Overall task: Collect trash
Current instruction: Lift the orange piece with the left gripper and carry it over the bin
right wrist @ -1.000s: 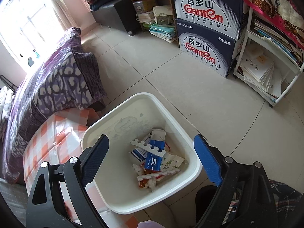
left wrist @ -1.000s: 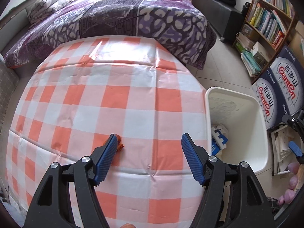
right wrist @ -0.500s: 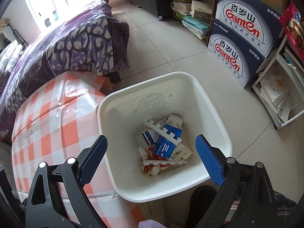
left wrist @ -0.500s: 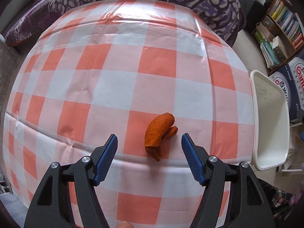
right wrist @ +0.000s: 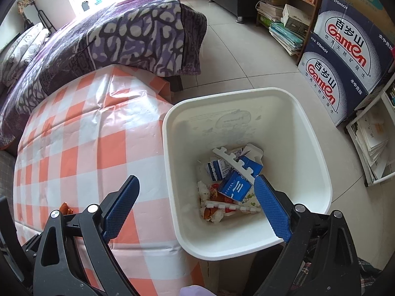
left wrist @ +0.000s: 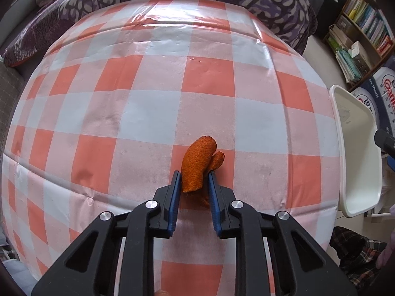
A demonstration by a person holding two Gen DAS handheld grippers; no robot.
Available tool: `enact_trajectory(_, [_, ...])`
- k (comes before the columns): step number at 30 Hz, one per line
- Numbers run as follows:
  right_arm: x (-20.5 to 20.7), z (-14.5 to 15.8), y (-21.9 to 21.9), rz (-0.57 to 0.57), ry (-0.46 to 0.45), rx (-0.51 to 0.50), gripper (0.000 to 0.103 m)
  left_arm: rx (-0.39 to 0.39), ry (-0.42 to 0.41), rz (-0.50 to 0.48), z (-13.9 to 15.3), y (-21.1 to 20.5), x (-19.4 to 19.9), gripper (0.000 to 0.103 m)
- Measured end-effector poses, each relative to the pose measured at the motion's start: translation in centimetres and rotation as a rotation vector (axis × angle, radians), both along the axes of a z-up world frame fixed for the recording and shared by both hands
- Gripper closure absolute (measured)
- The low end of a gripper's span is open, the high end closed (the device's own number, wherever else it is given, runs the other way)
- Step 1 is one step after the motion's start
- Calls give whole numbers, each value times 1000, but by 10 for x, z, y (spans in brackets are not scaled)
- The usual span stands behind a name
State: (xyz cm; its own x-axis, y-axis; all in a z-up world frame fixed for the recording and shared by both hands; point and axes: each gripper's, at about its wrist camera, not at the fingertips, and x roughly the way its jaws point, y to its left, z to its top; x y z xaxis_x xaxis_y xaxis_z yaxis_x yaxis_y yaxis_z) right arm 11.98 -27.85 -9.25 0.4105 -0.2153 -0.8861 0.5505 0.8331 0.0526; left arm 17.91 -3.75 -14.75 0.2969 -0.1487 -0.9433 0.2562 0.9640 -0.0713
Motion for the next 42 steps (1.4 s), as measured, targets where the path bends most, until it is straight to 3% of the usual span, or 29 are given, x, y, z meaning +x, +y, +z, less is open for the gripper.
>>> enact_trajectory(8, [10,-7,14,32,10,24,13,-177,40,149,11,55,13,83])
enact_trajectory(14, [19,-13,32,65,30,16,13,-283,27,238,28,92,14,83])
enact_trajectory(22, [27,-19,51,97,55,10,13,-345,7,286,37,112,20,83])
enact_trajectory(28, [27,-16,59,112,32,-13,13,-464,10,277,44,122,19,83])
enact_trajectory(31, [25,-11,59,106,11,-26,13,-466,-13,273,50,120,18,83])
enact_trajectory(35, [21,-4,56,102,-2,-64,13,-365,-89,252,62,101,14,83])
enact_trajectory(42, [6,12,28,44,-31,-119,13,-289,-206,150,89,45,-2,83])
